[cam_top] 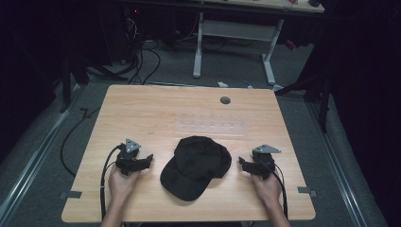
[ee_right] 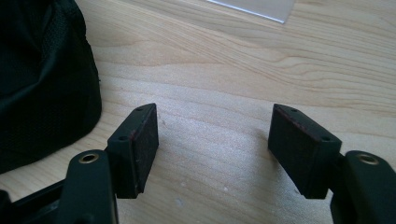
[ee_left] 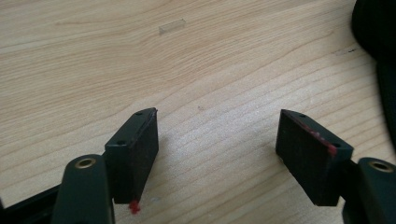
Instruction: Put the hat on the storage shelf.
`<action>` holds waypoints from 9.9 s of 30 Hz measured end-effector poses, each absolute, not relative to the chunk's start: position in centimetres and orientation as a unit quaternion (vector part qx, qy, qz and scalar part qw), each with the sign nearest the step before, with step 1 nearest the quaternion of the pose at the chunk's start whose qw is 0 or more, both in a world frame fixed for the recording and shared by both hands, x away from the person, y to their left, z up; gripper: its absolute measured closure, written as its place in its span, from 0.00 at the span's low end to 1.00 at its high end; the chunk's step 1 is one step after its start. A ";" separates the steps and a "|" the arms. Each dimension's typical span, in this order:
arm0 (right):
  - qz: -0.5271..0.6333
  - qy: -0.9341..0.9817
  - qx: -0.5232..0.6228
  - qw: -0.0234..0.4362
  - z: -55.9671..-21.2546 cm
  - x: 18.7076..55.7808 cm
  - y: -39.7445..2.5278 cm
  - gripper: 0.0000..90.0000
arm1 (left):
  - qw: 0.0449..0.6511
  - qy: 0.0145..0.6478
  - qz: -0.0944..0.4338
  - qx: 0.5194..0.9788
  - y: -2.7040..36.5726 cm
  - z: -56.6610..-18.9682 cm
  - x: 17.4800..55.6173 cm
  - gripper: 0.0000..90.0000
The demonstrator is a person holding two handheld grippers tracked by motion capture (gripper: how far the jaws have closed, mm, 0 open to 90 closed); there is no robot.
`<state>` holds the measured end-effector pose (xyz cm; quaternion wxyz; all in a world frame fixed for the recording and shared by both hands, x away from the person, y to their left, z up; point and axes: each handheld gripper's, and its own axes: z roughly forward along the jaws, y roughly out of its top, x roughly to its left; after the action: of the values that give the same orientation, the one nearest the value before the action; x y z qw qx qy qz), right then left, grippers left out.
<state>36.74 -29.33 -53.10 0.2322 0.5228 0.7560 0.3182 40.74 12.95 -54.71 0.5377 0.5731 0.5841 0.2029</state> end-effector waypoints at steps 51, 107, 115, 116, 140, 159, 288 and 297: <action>0.410 0.742 0.482 0.220 -49.1 33.6 -27.9 0.48 | 0.537 0.586 0.204 0.572 12.9 -54.7 40.8 0.33; 0.398 0.778 0.473 0.112 -48.9 40.6 -20.7 0.39 | 0.537 0.586 0.204 0.571 12.9 -54.7 40.8 0.33; 0.393 0.780 0.477 0.102 -49.5 41.0 -20.6 0.43 | 0.537 0.586 0.204 0.572 12.9 -54.7 40.8 0.33; 0.393 0.780 0.476 0.100 -49.6 41.0 -20.6 0.46 | 0.537 0.586 0.204 0.572 12.9 -54.7 40.8 0.33; 0.409 0.782 0.466 0.066 -49.8 41.3 -20.7 0.86 | 0.537 0.586 0.204 0.571 12.9 -54.7 40.8 0.33; 0.439 0.789 0.419 0.091 -47.8 40.1 -21.0 0.88 | 0.536 0.586 0.205 0.572 12.8 -54.7 40.8 0.32; 0.517 0.828 0.179 0.123 -36.5 41.0 -19.4 0.84 | 0.579 0.387 -0.048 0.716 3.7 -38.1 39.4 0.90; 0.530 0.804 0.227 0.147 -36.2 39.9 -20.4 0.58 | 0.592 0.415 -0.012 0.691 4.3 -37.6 39.9 0.91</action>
<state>39.90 -20.37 -36.16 0.1472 0.2267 0.8038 0.5299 39.90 4.31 -37.60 0.5924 0.6906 0.4147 -0.0118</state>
